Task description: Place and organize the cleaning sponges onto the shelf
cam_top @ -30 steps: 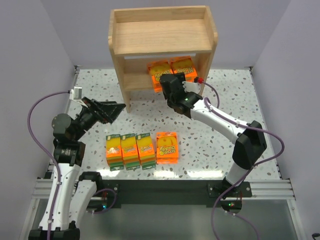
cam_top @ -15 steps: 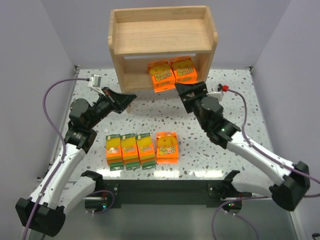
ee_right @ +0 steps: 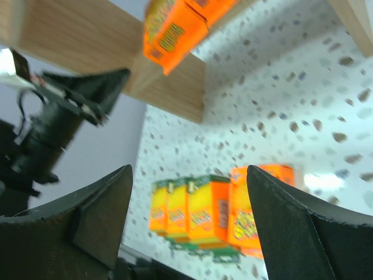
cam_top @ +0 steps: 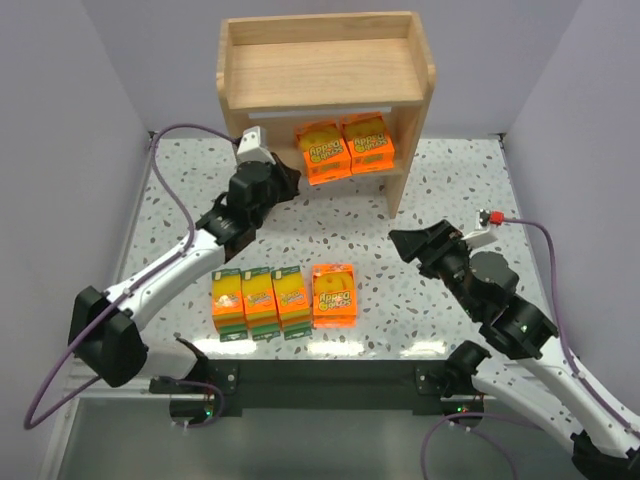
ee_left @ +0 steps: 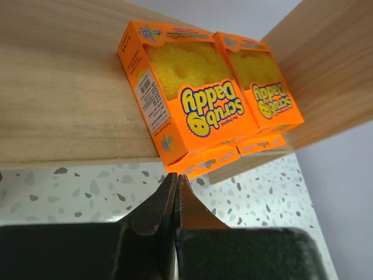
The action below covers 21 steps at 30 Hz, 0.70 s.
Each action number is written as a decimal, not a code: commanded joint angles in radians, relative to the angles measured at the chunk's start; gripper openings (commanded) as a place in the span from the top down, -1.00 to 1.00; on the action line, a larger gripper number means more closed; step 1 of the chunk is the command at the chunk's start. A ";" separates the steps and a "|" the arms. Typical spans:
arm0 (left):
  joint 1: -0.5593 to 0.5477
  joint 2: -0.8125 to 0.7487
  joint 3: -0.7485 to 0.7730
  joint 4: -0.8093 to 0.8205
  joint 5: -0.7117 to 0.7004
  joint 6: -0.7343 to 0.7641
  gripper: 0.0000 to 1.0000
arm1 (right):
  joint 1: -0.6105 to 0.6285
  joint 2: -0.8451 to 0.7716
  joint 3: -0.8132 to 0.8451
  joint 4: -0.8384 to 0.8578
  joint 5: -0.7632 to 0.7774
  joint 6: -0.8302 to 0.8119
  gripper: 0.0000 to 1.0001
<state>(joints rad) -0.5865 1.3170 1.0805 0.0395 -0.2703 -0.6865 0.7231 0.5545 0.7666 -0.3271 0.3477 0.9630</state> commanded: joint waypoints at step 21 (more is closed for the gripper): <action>-0.022 0.306 0.096 0.359 -0.077 0.293 1.00 | -0.002 -0.232 -0.020 -0.379 -0.035 -0.135 -0.66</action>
<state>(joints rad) -0.6090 1.6066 1.1877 0.2329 -0.4149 -0.4843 0.7231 0.3401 0.7380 -0.6830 0.3222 0.8539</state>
